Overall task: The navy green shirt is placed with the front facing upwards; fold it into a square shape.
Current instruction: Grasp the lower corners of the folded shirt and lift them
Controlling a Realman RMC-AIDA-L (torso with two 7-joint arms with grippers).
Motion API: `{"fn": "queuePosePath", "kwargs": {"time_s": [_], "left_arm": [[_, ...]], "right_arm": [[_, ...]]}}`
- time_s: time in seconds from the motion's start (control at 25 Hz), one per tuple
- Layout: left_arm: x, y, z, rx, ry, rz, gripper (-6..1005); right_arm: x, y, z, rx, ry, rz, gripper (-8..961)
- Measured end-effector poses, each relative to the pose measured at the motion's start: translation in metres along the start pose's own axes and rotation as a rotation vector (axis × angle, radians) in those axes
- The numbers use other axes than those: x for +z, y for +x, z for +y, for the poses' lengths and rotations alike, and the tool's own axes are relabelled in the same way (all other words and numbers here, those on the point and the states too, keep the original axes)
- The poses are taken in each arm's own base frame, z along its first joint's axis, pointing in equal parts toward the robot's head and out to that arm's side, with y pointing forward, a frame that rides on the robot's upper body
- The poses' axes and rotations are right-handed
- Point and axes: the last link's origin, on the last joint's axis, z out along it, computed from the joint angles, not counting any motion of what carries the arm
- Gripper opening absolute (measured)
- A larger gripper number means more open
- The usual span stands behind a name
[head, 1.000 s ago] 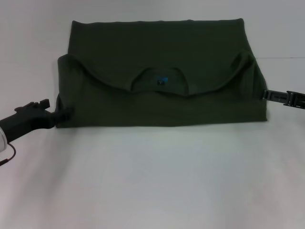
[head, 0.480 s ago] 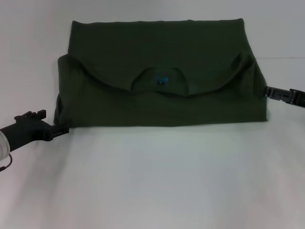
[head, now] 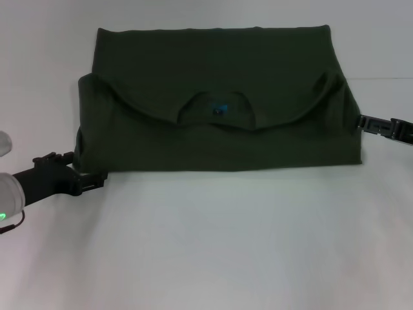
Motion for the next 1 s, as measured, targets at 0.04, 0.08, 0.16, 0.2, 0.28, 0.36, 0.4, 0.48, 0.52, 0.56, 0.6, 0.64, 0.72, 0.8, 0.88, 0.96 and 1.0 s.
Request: {"fn": "queuePosePath", "kwargs": {"time_s": [0.04,0.08,0.16,0.2,0.28,0.36,0.4,0.48,0.52,0.56,0.6,0.64,0.72,0.8,0.88,0.96,1.0], "left_arm": [[0.001,0.001,0.001,0.005,-0.003,-0.001,882],[0.002,0.002,0.002,0.009,-0.006,-0.002,881],[0.003,0.002,0.003,0.021,-0.007,-0.008,880],[0.004,0.003,0.002,0.027,-0.003,-0.012,880],[0.006,0.003,0.002,0.035,0.007,-0.018,879],[0.007,0.004,0.001,0.039,0.012,-0.021,878],[0.008,0.004,0.002,0.041,0.012,-0.022,878],[0.009,0.005,0.002,0.046,0.012,-0.024,877],[0.009,0.005,0.002,0.050,0.012,-0.027,877],[0.010,0.006,0.003,0.055,0.012,-0.031,876],[0.011,0.006,0.003,0.060,0.011,-0.035,876],[0.011,0.006,0.003,0.063,0.010,-0.038,876],[0.012,0.006,0.004,0.069,0.006,-0.041,875],[0.012,0.007,0.005,0.071,0.000,-0.041,874],[0.012,0.007,0.005,0.075,-0.004,-0.040,873],[0.011,0.007,0.005,0.074,-0.002,-0.041,872],[0.011,0.007,0.004,0.069,0.001,-0.041,872]], "right_arm": [[0.000,0.000,0.000,0.001,0.000,-0.001,908],[0.000,0.000,0.000,0.002,-0.001,-0.002,908],[0.000,0.000,0.000,0.005,-0.001,-0.006,907],[0.000,0.000,0.000,0.006,-0.001,-0.008,906],[0.000,0.001,0.000,0.009,0.000,-0.009,905],[-0.001,0.001,-0.001,0.012,0.001,-0.011,904],[-0.001,0.001,-0.001,0.014,0.002,-0.013,904],[-0.002,0.001,-0.002,0.018,0.004,-0.018,903],[-0.002,0.001,-0.002,0.019,0.004,-0.019,902],[-0.003,0.001,-0.002,0.019,0.005,-0.020,902],[-0.003,0.001,-0.002,0.020,0.005,-0.020,901],[-0.003,0.001,-0.002,0.020,0.005,-0.020,901],[-0.003,0.001,-0.002,0.020,0.005,-0.021,900],[-0.003,0.001,-0.002,0.021,0.005,-0.021,899],[-0.003,0.001,-0.002,0.021,0.005,-0.022,898],[-0.003,0.001,-0.002,0.022,0.006,-0.022,897],[-0.003,0.001,-0.002,0.022,0.006,-0.022,896]]}}
